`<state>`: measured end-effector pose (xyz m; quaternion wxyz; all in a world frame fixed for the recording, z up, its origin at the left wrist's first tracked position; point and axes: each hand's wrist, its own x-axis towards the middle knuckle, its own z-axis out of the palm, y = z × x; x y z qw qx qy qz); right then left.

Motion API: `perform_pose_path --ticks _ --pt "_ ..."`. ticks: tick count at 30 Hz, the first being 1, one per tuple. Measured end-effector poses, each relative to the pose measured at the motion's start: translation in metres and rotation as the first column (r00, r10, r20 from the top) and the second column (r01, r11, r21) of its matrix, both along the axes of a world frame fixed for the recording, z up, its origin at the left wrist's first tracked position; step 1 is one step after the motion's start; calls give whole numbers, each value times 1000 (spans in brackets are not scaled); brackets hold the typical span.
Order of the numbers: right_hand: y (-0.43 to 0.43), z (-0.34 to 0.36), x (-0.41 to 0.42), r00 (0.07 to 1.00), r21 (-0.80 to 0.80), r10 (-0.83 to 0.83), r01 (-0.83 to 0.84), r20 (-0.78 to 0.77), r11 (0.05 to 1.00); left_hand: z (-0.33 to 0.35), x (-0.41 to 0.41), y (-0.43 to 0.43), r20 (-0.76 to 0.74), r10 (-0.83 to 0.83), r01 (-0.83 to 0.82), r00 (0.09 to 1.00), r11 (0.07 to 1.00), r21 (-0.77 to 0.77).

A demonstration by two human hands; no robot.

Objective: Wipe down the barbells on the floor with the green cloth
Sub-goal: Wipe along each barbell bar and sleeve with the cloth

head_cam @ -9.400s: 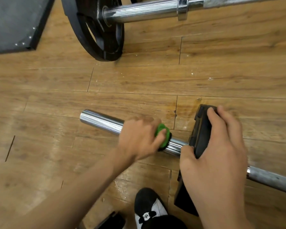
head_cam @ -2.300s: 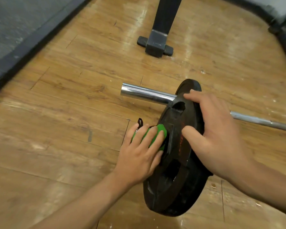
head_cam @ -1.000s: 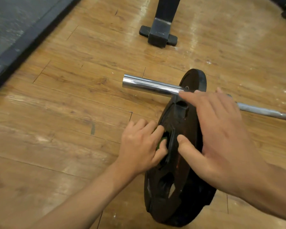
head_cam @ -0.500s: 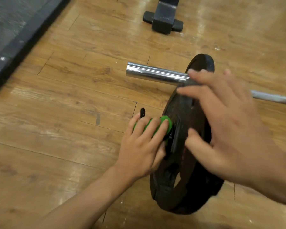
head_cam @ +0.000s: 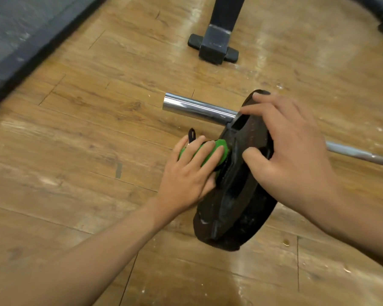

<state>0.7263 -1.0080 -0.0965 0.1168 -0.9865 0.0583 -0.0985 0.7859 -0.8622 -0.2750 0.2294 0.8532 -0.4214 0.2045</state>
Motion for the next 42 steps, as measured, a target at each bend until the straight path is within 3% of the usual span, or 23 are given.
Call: perform_pose_path --ticks 5,7,9,13,17,20,22,24,28,32,36,39,42 --pt "0 -6 6 997 -5 17 -16 73 1000 52 33 -31 -151 85 -76 985 995 65" --pt "-2 -6 7 997 10 10 -11 76 1000 76 49 -48 -328 173 -95 929 966 241" --pt "-5 -3 7 999 49 6 -9 46 999 79 59 -58 -392 234 -103 890 939 328" --pt "-23 13 18 998 224 -45 33 50 974 54 37 -41 -241 120 -109 963 992 59" --pt "-39 13 29 997 177 -26 37 -69 984 37 23 -28 -201 54 -66 978 996 -53" --pt "-43 20 30 960 115 128 -101 -251 988 43 14 -19 -227 62 -63 972 998 2" --pt "-41 31 30 943 23 139 -139 -301 990 49 10 -15 -262 76 -63 962 996 58" --pt "-28 30 20 956 -20 102 -111 -274 994 54 5 -9 -308 91 -57 947 991 118" --pt "8 7 -21 983 68 96 -86 -157 994 58 -1 9 -373 52 7 927 988 155" --pt "13 6 -46 976 -7 178 -180 -126 984 36 -34 37 -276 -92 122 957 988 94" --pt "17 7 -50 965 114 224 -209 -137 971 37 -54 65 -253 -138 189 958 963 191" --pt "29 6 -62 950 111 298 -288 -97 951 61 -42 54 -395 11 127 918 938 322" --pt "34 5 -70 936 84 343 -337 -75 938 66 -36 38 -493 75 76 867 958 278"
